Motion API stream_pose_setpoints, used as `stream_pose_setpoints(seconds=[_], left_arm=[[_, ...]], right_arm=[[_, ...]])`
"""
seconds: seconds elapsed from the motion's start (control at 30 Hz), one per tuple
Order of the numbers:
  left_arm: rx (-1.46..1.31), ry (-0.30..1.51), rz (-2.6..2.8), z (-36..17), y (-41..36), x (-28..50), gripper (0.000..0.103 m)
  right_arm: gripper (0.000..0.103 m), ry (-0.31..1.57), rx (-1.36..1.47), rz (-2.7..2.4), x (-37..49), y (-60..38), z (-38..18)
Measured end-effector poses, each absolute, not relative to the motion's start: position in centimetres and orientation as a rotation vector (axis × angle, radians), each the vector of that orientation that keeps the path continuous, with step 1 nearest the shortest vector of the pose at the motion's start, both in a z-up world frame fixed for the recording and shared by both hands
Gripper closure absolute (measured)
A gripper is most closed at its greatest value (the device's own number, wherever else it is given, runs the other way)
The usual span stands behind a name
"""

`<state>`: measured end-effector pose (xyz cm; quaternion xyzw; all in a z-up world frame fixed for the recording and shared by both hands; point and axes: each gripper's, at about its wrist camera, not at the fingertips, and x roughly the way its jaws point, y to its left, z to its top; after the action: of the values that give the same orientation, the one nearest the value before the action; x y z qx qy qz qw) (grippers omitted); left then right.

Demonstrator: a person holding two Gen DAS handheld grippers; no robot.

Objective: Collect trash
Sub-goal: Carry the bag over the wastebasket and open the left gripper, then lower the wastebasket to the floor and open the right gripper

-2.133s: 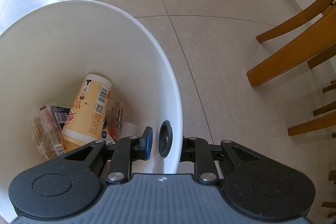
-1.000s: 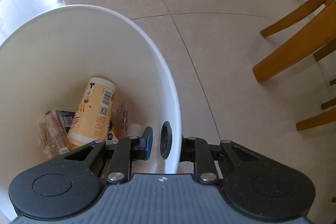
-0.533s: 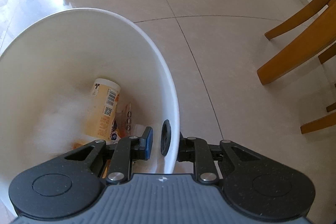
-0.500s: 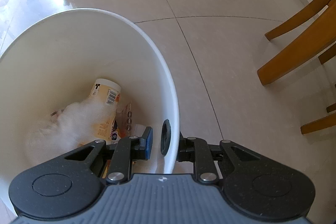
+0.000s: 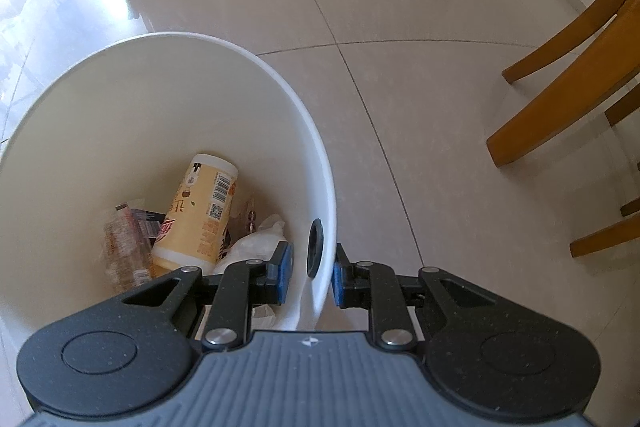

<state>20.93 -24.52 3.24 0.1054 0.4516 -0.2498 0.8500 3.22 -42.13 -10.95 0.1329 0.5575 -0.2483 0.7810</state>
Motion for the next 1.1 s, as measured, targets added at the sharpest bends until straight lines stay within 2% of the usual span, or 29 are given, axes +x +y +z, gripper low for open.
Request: stream_pose_setpoints(seconds=[0.1, 0.13, 0.2, 0.27, 0.43, 0.53, 0.63, 0.8, 1.1], left_arm=[[0.244, 0.931, -0.491, 3.3, -24.1, 20.0, 0.004], [0.248, 0.916, -0.483, 3.3, -23.9, 19.6, 0.004], [0.253, 0.898, -0.471, 3.3, -23.7, 19.0, 0.002], [0.255, 0.889, -0.458, 3.2, -23.5, 18.4, 0.002], [0.224, 0.904, -0.411, 3.4, -23.3, 17.2, 0.002], [0.182, 0.921, -0.380, 3.5, -22.9, 16.6, 0.002], [0.140, 0.962, -0.344, 3.7, -22.4, 16.4, 0.002], [0.092, 1.067, -0.286, 4.2, -21.6, 15.9, 0.002], [0.216, 1.099, -0.218, 5.8, -23.0, 12.8, 0.002]], right_arm=[[0.076, 1.198, 0.283, -0.525, 2.6, -41.6, -10.1], [0.072, 1.198, 0.289, -0.517, 2.3, -41.5, -9.8], [0.059, 1.191, 0.313, -0.502, 1.7, -41.1, -9.1], [0.036, 1.180, 0.329, -0.503, 1.2, -40.8, -8.4], [0.014, 1.158, 0.336, -0.503, 0.0, -39.5, -6.4], [0.005, 1.170, 0.374, -0.513, -0.6, -38.8, -5.4], [0.001, 1.195, 0.402, -0.511, -1.3, -38.2, -4.7], [0.000, 1.215, 0.406, -0.506, -2.6, -36.4, -3.0], [0.000, 1.218, 0.383, -0.557, -5.0, -33.8, -0.8]])
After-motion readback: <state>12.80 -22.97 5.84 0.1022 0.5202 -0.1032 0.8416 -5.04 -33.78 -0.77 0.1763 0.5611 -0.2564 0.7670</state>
